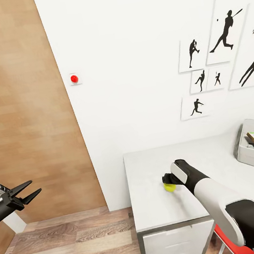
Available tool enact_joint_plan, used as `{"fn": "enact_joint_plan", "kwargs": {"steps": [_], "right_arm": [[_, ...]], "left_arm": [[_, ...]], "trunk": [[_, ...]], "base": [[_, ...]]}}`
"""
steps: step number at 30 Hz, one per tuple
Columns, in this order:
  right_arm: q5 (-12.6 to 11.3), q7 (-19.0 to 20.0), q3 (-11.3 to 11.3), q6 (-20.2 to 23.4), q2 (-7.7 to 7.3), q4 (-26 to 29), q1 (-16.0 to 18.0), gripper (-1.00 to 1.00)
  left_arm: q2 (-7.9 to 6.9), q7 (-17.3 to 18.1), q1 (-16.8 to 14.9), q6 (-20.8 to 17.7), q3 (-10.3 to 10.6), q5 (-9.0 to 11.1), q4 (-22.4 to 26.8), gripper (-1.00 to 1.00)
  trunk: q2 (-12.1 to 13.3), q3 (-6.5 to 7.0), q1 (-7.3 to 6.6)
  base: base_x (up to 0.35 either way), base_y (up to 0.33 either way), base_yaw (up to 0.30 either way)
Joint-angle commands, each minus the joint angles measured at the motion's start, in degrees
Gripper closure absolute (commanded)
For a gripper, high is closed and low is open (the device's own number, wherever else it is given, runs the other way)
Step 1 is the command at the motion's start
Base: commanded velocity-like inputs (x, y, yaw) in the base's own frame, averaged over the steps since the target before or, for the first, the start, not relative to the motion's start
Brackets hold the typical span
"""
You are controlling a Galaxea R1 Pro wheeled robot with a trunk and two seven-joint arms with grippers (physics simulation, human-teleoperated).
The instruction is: Put all the toys in the child's room - the three board games (two on the bed and one on the table), the two jigsaw puzzles on the table, and the tennis ball on the table - inside the toy box on the table in the child's room.
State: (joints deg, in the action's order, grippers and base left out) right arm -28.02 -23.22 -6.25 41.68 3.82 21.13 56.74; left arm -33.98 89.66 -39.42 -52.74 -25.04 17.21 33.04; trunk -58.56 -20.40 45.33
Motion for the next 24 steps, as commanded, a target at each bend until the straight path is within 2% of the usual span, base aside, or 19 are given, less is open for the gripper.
{"fn": "enact_joint_plan", "kwargs": {"steps": [1, 9, 11, 14, 15, 16, 17, 21, 24], "right_arm": [[-0.8, -0.6, -0.4, 0.1, -0.04, 0.1, 0.0, 1.0], [-0.8, -0.5, -0.3, 0.1, -0.06, 1.2, 0.0, 1.0], [-0.9, -0.5, -0.3, 0.4, -0.1, 5.1, 0.0, 1.0], [-1.4, -0.3, -0.2, 2.5, -0.23, 14.9, 0.0, 1.0], [-1.6, -0.3, -0.2, 4.3, -0.26, 18.1, 0.0, 1.0], [-1.7, -0.3, 0.1, 9.2, -0.29, 25.0, -0.5, 1.0], [-1.7, -0.3, 0.2, 10.6, -0.29, 27.3, -0.9, 1.0], [-1.8, -0.2, 0.8, 14.0, -0.36, 31.8, -1.5, 1.0], [-1.9, -0.2, 2.3, 16.5, -0.36, 33.4, -1.6, 1.0]], "left_arm": [[0.0, 0.3, 0.0, -0.6, 0.0, -0.1, 0.0, -1.0], [-0.01, 0.2, 0.0, -0.6, 0.0, -0.1, 0.0, -1.0], [-0.03, 0.2, 0.0, -0.6, 0.0, -0.2, 0.0, -1.0], [0.02, 0.2, 0.0, -0.6, 0.0, -0.2, 0.0, -1.0], [0.02, 0.2, 0.0, -0.6, 0.0, -0.2, 0.0, -1.0], [-0.01, 0.2, 0.0, -0.6, 0.0, -0.2, 0.0, -1.0], [-0.02, 0.2, 0.0, -0.6, 0.0, -0.2, 0.0, -1.0], [-0.03, 0.2, 0.0, -0.6, 0.0, -0.2, 0.0, -1.0], [-0.04, 0.2, 0.0, -0.6, 0.0, -0.1, 0.0, -1.0]], "trunk": [[0.0, -0.07, 0.0], [0.0, -0.07, 0.0], [0.0, -0.07, 0.0], [0.0, -0.07, 0.0], [0.0, -0.07, 0.0], [0.0, -0.07, 0.0], [0.0, -0.07, 0.0], [0.0, -0.07, 0.0], [0.0, -0.07, 0.0]], "base": [[0.0, 0.0, 0.0], [-0.02, 0.0, 0.0], [-0.072, 0.0, 0.0], [-0.029, 0.0, 0.0], [-0.011, 0.0, 0.0], [-0.004, 0.0, 0.0], [-0.002, 0.0, 0.0], [0.0, 0.0, 0.0], [0.0, 0.0, 0.0]]}}
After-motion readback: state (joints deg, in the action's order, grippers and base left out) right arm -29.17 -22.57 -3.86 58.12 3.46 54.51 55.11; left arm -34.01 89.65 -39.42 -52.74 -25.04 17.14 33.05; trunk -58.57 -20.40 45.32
